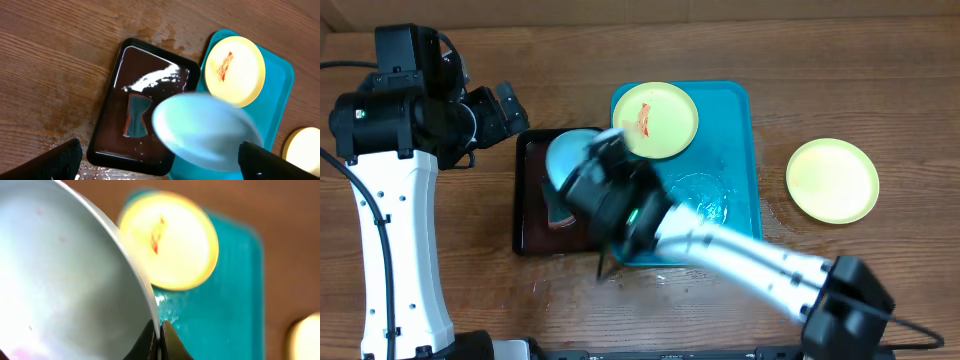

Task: Clean dirty plates on tray and stack at the side
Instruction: 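Carry the white plate right and stack it on the yellow plate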

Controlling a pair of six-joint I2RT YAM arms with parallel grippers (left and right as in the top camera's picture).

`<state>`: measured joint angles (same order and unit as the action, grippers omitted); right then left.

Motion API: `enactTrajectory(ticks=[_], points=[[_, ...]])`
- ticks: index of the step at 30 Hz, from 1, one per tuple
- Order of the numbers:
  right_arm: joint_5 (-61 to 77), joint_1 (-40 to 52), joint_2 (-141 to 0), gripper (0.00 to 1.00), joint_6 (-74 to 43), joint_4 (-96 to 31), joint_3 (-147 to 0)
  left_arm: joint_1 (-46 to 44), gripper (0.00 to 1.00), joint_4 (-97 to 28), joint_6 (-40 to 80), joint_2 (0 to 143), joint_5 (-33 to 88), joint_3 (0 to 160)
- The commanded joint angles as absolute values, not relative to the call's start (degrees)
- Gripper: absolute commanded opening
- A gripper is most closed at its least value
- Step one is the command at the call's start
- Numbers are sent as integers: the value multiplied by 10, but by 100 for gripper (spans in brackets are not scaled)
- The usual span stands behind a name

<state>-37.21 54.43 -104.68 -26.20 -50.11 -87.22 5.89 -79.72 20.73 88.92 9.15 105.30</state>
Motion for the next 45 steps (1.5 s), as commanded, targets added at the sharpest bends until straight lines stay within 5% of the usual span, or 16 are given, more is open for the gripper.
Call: enactTrajectory(ticks=[1,8,14,25,27,29,31,45], points=[[-146,456,-995,4,-300,-510,-891,60,100,-797,197,881,84,1062],[19,197,-934,4,-300,-599,-890,60,100,-795,197,881,86,1062],[27,5,-945,4,-284,-661,-844,60,100,-795,197,881,86,1062],[27,-211,-947,4,-281,-531,-628,60,100,-794,197,881,86,1062],[34,-221,-946,7,-276,-531,-627,60,100,-795,197,881,86,1062],[62,-223,-943,38,-251,-528,-633,60,100,-794,197,881,86,1062],[70,-216,-936,45,-250,-539,-648,60,100,-794,197,881,86,1062],[69,44,-872,47,-85,-516,-802,60,100,-795,197,881,86,1062]])
